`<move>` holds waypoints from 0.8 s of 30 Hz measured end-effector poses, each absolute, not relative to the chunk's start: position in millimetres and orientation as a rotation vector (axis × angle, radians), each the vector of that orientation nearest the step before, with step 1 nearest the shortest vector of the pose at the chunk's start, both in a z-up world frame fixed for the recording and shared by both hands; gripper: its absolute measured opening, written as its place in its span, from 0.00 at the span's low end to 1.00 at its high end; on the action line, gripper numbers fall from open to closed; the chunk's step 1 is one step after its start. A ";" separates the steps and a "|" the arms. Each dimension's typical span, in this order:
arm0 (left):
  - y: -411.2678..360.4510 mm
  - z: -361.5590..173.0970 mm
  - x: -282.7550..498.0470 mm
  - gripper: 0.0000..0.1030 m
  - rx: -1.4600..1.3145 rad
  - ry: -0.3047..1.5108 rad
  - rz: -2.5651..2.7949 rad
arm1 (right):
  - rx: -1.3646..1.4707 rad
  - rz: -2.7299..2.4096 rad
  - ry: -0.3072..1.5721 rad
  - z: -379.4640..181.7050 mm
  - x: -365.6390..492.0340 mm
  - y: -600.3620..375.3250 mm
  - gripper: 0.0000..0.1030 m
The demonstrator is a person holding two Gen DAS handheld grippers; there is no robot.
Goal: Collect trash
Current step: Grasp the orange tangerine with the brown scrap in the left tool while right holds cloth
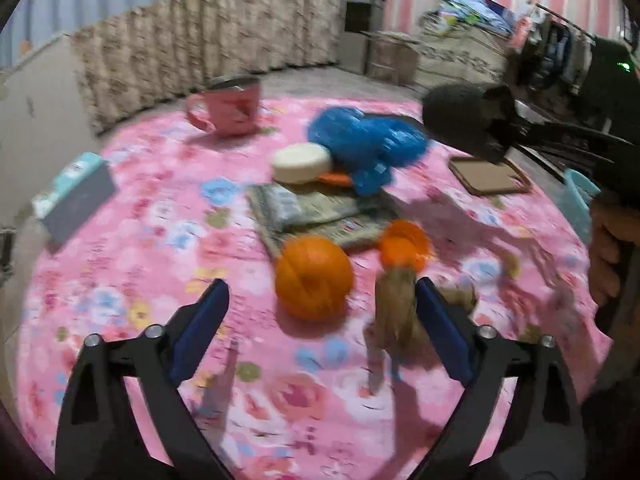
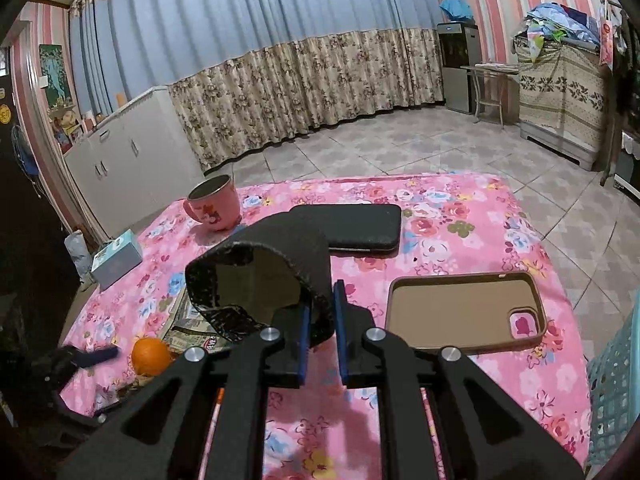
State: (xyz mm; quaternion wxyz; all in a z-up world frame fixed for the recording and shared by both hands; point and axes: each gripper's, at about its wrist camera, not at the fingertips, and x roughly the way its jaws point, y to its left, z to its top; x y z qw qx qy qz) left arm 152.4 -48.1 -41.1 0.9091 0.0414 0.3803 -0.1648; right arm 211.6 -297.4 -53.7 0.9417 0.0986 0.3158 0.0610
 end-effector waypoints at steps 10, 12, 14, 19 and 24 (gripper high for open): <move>-55.3 -51.4 161.8 0.90 0.136 0.829 -0.392 | 0.205 0.144 0.653 -53.7 214.1 -297.5 0.14; -59.4 -50.6 159.2 0.90 0.148 0.829 -0.427 | 0.204 0.142 0.652 -52.4 214.0 -297.0 0.14; -58.0 -43.4 151.8 0.90 0.147 0.790 -0.443 | 0.201 0.144 0.652 -52.5 214.0 -296.9 0.14; -65.8 -49.8 150.4 0.90 0.232 0.800 -0.454 | 0.212 0.142 0.656 -51.9 213.2 -297.7 0.14; -75.1 -52.3 171.0 0.90 0.254 0.806 -0.497 | 0.205 0.153 0.658 -51.8 213.6 -295.1 0.14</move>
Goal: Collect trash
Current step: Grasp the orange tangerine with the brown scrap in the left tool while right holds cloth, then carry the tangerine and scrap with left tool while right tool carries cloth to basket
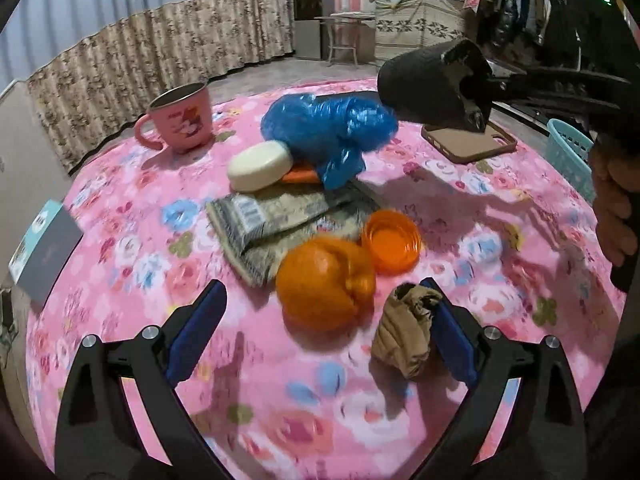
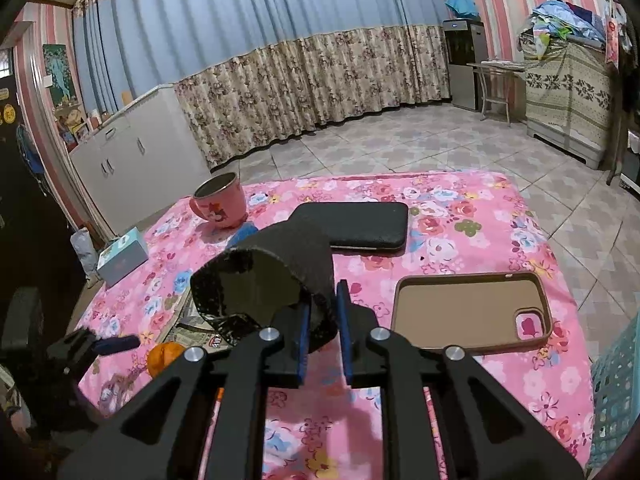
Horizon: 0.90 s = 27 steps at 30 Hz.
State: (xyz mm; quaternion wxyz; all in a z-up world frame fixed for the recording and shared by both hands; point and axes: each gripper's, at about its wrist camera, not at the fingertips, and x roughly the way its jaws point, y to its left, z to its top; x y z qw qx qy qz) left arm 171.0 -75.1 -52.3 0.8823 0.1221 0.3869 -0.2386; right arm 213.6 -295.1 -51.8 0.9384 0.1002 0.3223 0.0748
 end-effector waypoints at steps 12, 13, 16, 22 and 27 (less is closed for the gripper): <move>-70.8 -61.8 186.5 0.64 0.101 0.888 -0.554 | 0.219 0.151 0.670 -53.7 215.3 -298.2 0.14; -68.3 -63.7 188.1 0.64 0.074 0.902 -0.562 | 0.219 0.152 0.670 -53.9 215.4 -298.3 0.14; -66.3 -68.4 190.6 0.67 0.039 0.918 -0.570 | 0.223 0.152 0.667 -54.9 215.6 -298.6 0.14; -63.9 -67.9 192.4 0.42 0.000 0.931 -0.593 | 0.220 0.155 0.666 -55.6 214.5 -297.4 0.14; -66.5 -62.7 185.3 0.35 0.021 0.911 -0.613 | 0.208 0.156 0.653 -52.6 211.9 -297.0 0.14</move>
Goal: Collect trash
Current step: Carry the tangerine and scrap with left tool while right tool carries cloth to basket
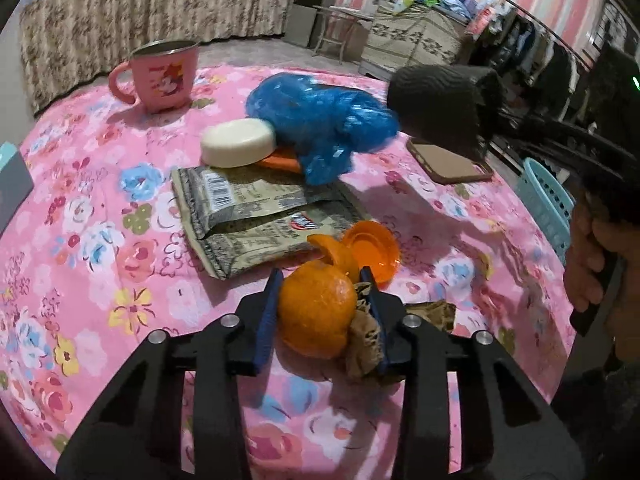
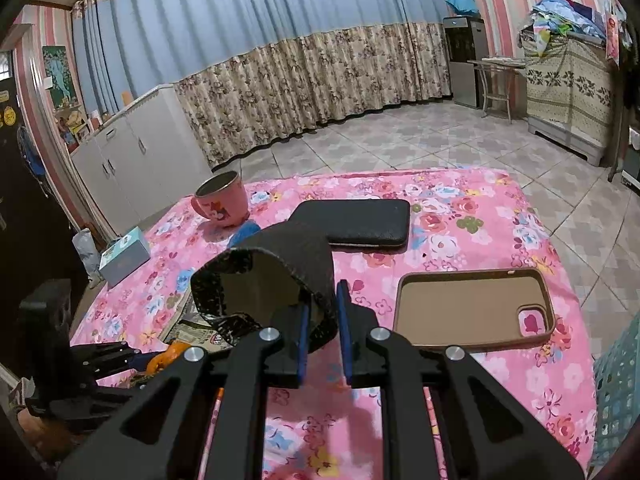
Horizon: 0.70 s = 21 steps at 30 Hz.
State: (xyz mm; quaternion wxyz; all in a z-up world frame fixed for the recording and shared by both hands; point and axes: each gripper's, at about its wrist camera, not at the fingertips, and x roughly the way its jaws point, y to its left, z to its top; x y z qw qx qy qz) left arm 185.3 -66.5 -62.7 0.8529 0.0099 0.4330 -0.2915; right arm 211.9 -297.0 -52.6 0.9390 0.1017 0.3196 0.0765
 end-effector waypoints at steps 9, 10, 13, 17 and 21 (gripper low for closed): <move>-59.5 -9.1 161.4 0.34 0.068 0.685 -0.501 | 0.215 0.148 0.523 -17.7 178.1 -300.6 0.14; -58.7 -2.5 161.6 0.34 0.063 0.665 -0.488 | 0.216 0.145 0.502 -12.0 173.3 -302.0 0.14; -61.5 15.6 165.2 0.34 0.056 0.623 -0.461 | 0.233 0.131 0.461 -0.4 165.5 -309.7 0.14; -80.0 35.7 174.1 0.34 0.048 0.590 -0.464 | 0.234 0.073 0.431 10.1 156.5 -326.1 0.14; -115.2 49.0 181.7 0.34 0.044 0.570 -0.498 | 0.261 -0.021 0.387 21.6 137.3 -365.6 0.14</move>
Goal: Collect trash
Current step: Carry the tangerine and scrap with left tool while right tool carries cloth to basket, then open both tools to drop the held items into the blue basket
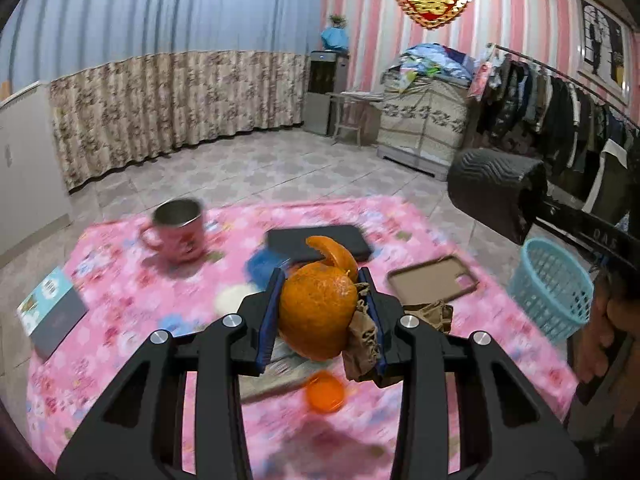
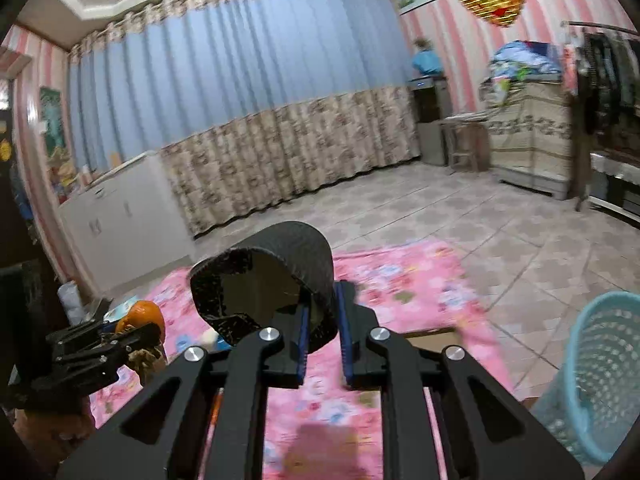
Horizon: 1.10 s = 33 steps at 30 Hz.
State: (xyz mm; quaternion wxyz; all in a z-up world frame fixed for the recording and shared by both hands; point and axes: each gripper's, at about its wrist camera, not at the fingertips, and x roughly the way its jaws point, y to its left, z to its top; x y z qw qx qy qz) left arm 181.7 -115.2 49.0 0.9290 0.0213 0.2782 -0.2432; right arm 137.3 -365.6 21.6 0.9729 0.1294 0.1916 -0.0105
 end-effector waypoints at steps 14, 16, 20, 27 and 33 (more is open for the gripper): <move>-391.6 57.7 166.0 0.35 0.025 0.559 -0.868 | 0.470 -0.607 0.352 -2.2 -19.8 -590.3 0.14; -431.7 43.2 161.9 0.35 0.048 0.594 -0.910 | 0.496 -0.634 0.364 -11.1 -29.7 -607.2 0.14; -482.1 18.3 158.0 0.36 0.093 0.641 -0.942 | 0.530 -0.638 0.388 -24.5 -32.1 -624.8 0.14; -521.6 -13.1 162.5 0.43 0.139 0.704 -0.958 | 0.525 -0.643 0.427 -37.2 -14.9 -632.7 0.15; -523.3 -22.0 155.7 0.56 0.133 0.712 -0.981 | 0.561 -0.664 0.403 -39.1 -21.6 -641.4 0.44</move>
